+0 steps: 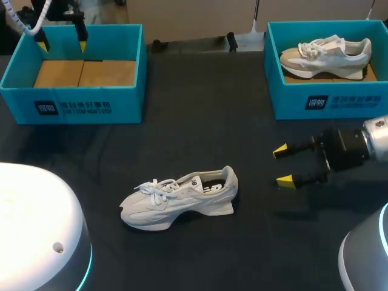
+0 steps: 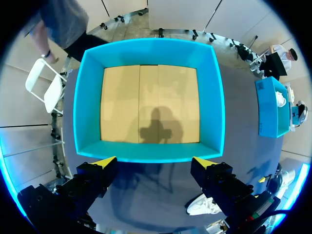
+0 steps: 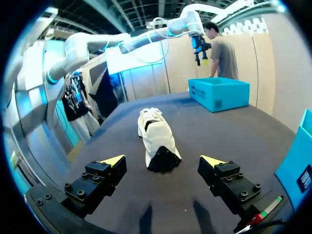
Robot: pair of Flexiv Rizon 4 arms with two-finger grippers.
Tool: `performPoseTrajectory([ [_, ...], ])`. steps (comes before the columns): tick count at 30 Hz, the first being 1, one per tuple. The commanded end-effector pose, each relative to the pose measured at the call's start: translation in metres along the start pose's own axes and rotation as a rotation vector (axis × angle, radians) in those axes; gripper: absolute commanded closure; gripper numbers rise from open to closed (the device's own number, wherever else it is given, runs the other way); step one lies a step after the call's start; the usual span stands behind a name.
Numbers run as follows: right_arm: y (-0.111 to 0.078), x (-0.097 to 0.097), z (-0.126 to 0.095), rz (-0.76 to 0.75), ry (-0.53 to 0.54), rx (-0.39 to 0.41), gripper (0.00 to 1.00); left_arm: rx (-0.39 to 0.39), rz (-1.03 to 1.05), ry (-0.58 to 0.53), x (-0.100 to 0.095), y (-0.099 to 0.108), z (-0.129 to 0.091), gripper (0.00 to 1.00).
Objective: Take the shoe out of the shoebox, open the shoe tongue, remove and reinsert the insole, then place the shoe into the shoebox
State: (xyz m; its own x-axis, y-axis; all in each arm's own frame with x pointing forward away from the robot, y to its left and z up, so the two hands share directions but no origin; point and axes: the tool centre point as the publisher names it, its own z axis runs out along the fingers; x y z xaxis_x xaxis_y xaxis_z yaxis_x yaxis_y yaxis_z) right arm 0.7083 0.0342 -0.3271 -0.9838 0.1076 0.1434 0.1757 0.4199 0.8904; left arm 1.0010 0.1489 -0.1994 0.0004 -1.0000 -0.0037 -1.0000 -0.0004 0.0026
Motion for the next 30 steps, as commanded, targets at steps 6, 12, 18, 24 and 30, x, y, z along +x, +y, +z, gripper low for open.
performPoseTrajectory([
  [6, -0.014, -0.014, 0.018, -0.062, -0.006, 0.004, 0.0, 0.001, 0.0, 0.002, 0.0, 0.0, 0.001, 0.0],
  [12, -0.019, -0.016, 0.021, -0.088, 0.007, -0.03, 0.0, 0.001, 0.0, 0.002, 0.0, 0.0, 0.001, 0.0],
  [18, -0.019, -0.016, 0.021, -0.088, 0.007, -0.03, 0.0, 0.001, 0.0, 0.002, 0.0, 0.0, 0.001, 0.0],
  [24, -0.03, -0.019, 0.037, -0.093, 0.038, -0.066, 0.0, 0.001, 0.0, 0.002, 0.0, 0.0, 0.001, 0.0],
  [30, -0.031, -0.018, 0.057, -0.093, 0.057, -0.063, 0.0, 0.001, 0.0, 0.002, 0.0, 0.0, 0.001, 0.0],
])
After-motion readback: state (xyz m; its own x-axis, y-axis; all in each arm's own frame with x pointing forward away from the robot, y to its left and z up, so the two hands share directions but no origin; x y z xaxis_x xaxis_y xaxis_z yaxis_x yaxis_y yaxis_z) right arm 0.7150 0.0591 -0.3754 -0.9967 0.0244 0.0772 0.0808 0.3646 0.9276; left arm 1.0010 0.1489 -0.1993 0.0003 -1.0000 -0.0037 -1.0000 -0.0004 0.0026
